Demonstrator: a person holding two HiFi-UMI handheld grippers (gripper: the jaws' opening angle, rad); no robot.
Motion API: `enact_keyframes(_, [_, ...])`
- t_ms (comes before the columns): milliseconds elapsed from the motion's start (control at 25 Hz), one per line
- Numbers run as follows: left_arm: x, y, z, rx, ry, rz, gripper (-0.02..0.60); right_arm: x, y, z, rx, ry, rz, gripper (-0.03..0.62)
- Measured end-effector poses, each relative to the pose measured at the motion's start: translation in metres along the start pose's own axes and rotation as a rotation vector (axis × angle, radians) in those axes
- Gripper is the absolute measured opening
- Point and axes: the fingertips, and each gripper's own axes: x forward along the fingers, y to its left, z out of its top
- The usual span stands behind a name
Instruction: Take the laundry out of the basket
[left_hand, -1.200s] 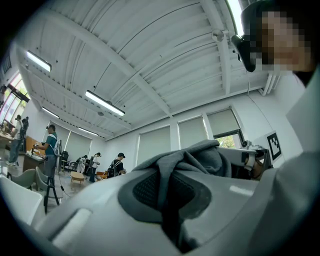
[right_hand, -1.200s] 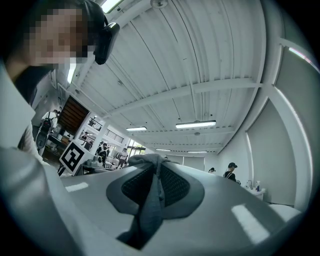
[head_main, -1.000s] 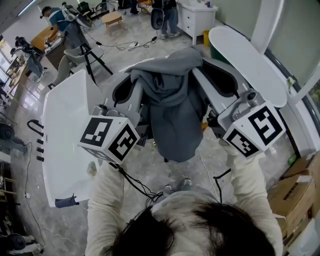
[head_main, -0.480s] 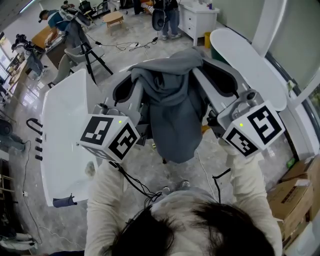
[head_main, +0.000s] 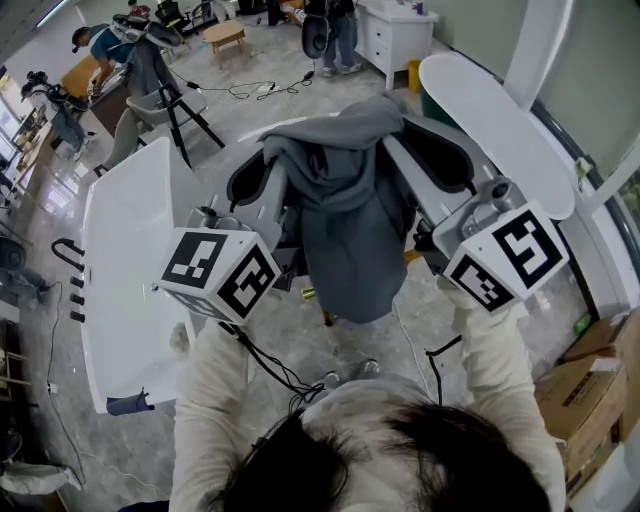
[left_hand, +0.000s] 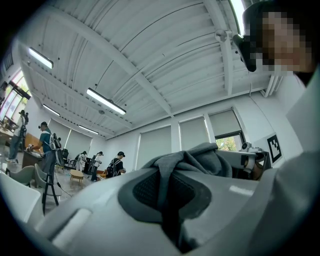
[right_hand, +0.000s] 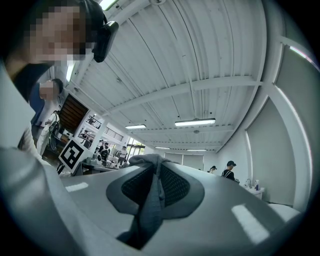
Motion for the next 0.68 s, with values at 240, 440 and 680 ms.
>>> enact_keyframes(240, [0.011, -0.001, -0.007, -0.005, 0.015, -0.001, 0.011, 0.0, -0.011, -0.006, 0.008, 0.004, -0.002, 0.071])
enact_keyframes(440, [0.014, 0.002, -0.011, -0.002, 0.01, -0.002, 0.011, 0.002, -0.014, -0.01, 0.007, 0.004, -0.002, 0.071])
enact_keyframes(680, [0.019, -0.001, -0.011, 0.0, 0.014, 0.0, 0.011, 0.0, -0.019, -0.01, 0.008, 0.003, -0.001, 0.071])
